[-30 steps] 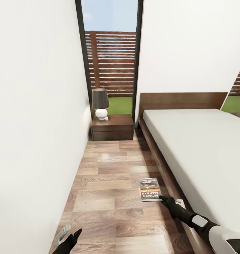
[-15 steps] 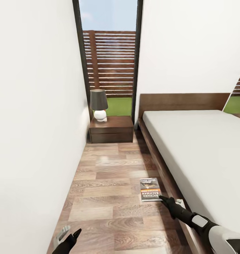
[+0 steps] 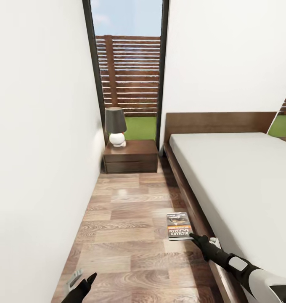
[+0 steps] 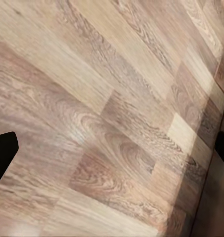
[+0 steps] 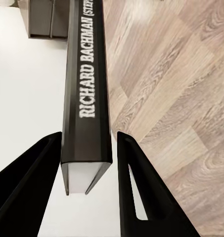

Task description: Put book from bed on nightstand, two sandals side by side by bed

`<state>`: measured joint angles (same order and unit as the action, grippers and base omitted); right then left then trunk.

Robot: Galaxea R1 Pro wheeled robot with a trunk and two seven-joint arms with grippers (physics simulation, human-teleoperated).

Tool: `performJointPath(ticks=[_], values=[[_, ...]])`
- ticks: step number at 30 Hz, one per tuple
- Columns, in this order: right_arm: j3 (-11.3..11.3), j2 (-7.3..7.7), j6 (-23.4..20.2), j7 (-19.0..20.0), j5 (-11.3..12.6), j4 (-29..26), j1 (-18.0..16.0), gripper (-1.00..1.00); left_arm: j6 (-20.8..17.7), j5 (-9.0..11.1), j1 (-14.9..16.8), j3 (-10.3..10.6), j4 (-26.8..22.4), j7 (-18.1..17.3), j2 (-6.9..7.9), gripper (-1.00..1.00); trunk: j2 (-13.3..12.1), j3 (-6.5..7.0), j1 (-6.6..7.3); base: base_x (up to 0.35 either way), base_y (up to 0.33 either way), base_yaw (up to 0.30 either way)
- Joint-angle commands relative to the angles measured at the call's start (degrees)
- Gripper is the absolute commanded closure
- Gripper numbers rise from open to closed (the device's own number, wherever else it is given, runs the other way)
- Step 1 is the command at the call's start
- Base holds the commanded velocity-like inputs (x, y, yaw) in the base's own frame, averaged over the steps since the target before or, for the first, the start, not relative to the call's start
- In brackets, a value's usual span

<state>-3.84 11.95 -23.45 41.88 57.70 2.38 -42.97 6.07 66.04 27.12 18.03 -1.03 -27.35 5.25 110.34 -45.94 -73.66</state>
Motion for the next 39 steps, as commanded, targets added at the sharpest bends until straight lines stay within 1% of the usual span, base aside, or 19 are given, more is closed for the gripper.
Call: performJointPath(ticks=[1,19,39], values=[[-0.1,0.0,-0.4,0.3,0.8,0.2,-0.1,1.0,0.3,0.3,0.0,0.5,0.1,-0.2,0.01,-1.0,0.0,-0.05,-0.01,0.166,-0.092,0.0],[-0.1,0.0,-0.5,0.3,0.8,0.2,-0.1,1.0,0.3,0.3,0.0,0.5,0.1,-0.2,0.02,-1.0,0.0,-0.05,-0.01,0.162,-0.085,0.0],[-0.1,-0.03,-0.4,0.2,0.8,0.2,-0.1,1.0,0.3,0.3,0.0,0.4,0.1,-0.2,0.02,-1.0,0.0,-0.05,-0.01,0.161,-0.01,0.0]])
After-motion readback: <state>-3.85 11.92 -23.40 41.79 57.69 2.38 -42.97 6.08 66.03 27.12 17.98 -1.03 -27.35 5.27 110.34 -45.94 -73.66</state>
